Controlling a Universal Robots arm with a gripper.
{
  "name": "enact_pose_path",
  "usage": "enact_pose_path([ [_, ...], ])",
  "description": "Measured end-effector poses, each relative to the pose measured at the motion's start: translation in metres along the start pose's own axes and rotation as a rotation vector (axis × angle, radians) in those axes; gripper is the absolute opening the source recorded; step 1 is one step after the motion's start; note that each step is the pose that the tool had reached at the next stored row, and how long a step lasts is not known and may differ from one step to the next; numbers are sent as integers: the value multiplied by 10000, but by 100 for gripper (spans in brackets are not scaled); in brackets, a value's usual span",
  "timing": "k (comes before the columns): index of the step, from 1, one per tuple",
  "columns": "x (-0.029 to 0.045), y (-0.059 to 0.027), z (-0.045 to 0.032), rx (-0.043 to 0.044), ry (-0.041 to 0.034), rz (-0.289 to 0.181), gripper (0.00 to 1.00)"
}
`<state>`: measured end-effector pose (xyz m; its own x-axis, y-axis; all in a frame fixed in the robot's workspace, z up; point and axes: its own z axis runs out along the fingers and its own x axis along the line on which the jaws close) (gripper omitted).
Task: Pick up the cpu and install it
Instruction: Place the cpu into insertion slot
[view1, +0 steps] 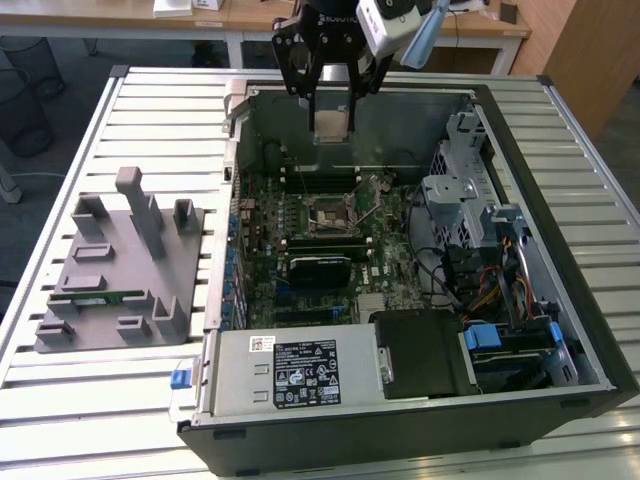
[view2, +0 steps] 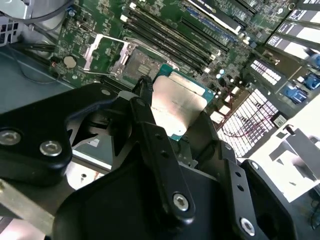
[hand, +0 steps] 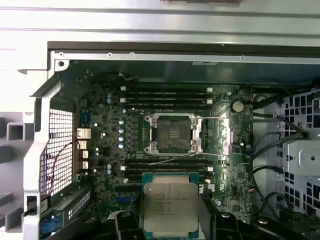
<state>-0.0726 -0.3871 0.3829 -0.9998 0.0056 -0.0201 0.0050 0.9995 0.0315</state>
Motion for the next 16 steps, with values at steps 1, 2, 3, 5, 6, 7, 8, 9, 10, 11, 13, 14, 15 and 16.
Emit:
enact_pose_path([
  [1,-5,0,0,-1,0,2,53],
  [2,-8,0,0,-1,0,5,53],
  [3,-11,0,1,-1,0,7,53],
  [5,-12,0,0,0,0,21,53],
  [6,-13,0,1,2,-2,49,53],
  [7,-13,0,1,4,-4,104,53],
  [8,-13,0,3,6,-8,232,53],
  [9,-14,1,4,8,-14,372,53],
  [10,-14,1,5,12,-19,518,53],
  [11,-13,1,7,16,-24,684,53],
  [13,-13,1,10,22,-36,1024,53],
  [14,-13,1,12,26,-42,1191,53],
  [15,-13,2,13,30,-47,1349,53],
  [16,-13,2,15,32,-55,1521,53],
])
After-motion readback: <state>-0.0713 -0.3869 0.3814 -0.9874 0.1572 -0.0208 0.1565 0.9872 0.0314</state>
